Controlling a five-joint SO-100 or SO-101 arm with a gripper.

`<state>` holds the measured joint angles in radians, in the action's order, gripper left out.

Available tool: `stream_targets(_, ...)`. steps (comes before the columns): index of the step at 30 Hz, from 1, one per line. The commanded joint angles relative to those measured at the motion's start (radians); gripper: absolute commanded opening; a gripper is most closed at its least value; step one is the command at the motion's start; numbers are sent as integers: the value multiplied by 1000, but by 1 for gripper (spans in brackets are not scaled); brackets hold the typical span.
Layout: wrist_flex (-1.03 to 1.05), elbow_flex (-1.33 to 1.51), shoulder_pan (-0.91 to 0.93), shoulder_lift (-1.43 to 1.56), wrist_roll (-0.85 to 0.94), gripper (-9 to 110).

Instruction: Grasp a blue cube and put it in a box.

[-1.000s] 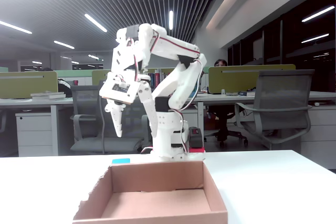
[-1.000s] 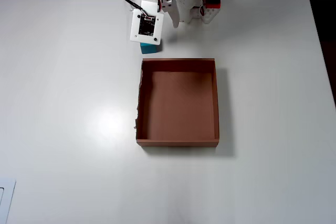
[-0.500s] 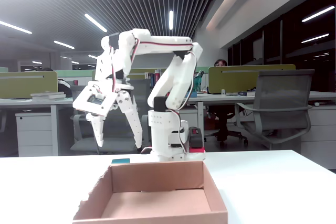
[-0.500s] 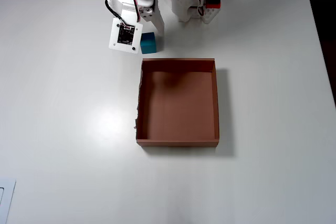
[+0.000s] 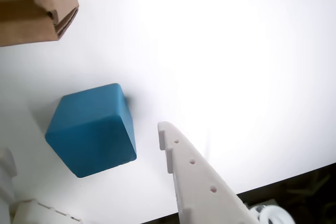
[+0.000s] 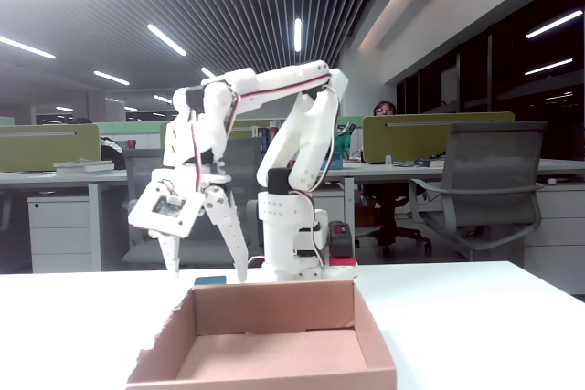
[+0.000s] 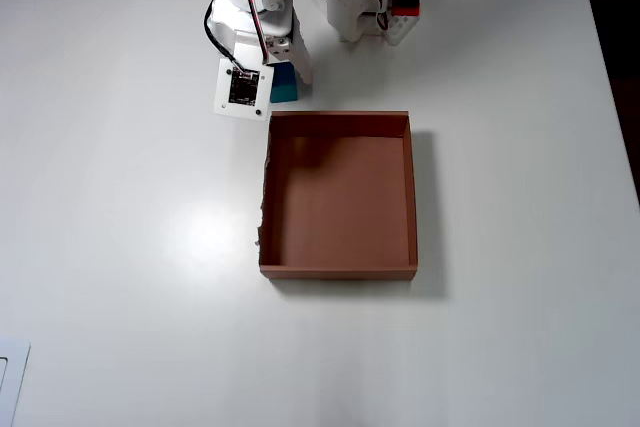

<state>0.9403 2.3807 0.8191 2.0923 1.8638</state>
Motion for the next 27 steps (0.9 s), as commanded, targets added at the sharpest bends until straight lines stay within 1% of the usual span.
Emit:
stream_targets(1,-9,2,-9,-2,21,35)
stream_targets(11,-46,60,-31,14,25,34)
stream_targets(19,-114,115,-49,25,12,28)
stream_targets(27,-61,91,-49,26,5,24)
